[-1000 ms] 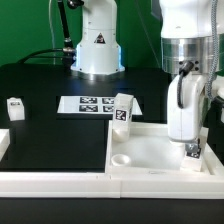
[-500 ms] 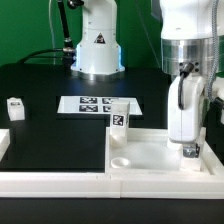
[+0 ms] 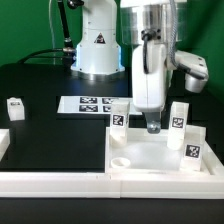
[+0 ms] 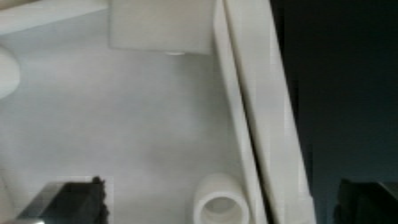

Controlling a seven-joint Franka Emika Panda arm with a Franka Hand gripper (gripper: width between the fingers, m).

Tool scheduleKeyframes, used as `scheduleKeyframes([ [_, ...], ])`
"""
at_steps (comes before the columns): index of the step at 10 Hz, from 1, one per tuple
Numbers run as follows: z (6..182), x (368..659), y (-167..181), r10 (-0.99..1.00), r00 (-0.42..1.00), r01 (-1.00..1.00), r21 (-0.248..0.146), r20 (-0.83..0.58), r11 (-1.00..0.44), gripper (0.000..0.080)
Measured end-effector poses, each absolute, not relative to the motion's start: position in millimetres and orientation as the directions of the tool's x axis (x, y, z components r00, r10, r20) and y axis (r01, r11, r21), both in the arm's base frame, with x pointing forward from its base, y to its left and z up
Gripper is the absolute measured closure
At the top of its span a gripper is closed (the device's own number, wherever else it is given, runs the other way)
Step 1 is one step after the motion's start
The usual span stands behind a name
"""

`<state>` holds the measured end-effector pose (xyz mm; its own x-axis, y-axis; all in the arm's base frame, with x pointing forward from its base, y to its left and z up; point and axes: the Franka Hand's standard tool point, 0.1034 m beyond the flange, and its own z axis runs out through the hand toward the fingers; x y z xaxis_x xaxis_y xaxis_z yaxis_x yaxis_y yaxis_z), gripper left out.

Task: Assemble square table

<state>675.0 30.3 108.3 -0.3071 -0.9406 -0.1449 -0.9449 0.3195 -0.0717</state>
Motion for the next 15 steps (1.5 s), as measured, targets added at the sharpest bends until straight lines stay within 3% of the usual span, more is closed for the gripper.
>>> scheduleKeyframes([
  [4,106.9,675.8,32.1,-0.942,-0.304,-0.945,-0.076,-0.144,0.317,0.0151],
  [6,102.1,670.2,22.5,-0.958,-0.258,-0.957,-0.101,-0.129,0.271,0.0151],
  [10,120.4,630.9,-55.9,-0.997,0.050,-0.984,-0.174,-0.063,-0.039,0.0151],
  [15,119.3,629.9,-54.4,-0.922,0.388,-0.906,-0.183,0.002,-0.382,0.0151],
])
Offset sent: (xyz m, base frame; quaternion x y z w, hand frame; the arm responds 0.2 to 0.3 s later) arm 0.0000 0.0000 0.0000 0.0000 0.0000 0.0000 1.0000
